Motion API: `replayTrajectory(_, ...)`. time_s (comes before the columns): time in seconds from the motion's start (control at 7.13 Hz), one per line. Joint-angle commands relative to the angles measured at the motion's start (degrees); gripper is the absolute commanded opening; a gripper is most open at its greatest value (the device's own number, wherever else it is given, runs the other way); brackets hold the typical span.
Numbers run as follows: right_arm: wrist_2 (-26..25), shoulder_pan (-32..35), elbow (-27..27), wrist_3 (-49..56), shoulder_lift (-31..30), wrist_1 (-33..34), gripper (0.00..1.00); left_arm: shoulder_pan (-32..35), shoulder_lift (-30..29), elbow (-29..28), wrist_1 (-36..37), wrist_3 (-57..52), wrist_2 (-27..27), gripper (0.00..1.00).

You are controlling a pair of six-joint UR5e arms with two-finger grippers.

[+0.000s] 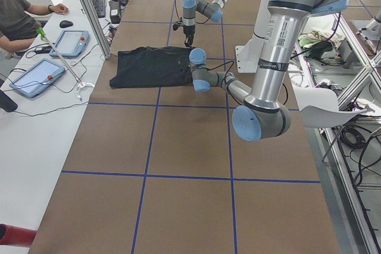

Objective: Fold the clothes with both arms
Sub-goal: 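Grasp the shirt's edge nearest the robot with both grippers, then lift the near edge with both grippers and fold it over toward the far edge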

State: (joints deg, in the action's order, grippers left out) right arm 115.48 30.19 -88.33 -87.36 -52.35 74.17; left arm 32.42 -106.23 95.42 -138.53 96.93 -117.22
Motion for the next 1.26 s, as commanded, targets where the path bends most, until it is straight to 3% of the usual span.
replayTrajectory(0.0, 4.3, 0.0, -10.7, -0.5, -8.6, 0.2, 0.0, 0.0, -0.8, 1.7, 1.1, 0.7, -0.2, 0.0)
replayTrajectory(0.28, 6.1, -4.2, -18.8, -6.0, -12.9, 0.8, 0.0, -3.0, 1.1, 6.2, 1.1, 0.8, -1.8, 0.0)
replayTrajectory(0.7, 10.0, -6.2, -22.2, -9.8, -12.8, 0.8, 0.0, -8.0, 10.1, 20.2, 1.2, 1.9, -2.0, 0.0)
replayTrajectory(0.98, 13.7, -0.6, -21.9, -9.3, -12.3, 0.5, 0.0, -6.5, 9.6, 23.1, 1.2, 4.9, -8.2, 0.0)
replayTrajectory(1.12, 13.8, 2.0, -21.7, -9.1, -12.1, 0.3, 0.0, -3.8, 8.2, 22.3, 1.2, 4.7, -8.2, 0.0)
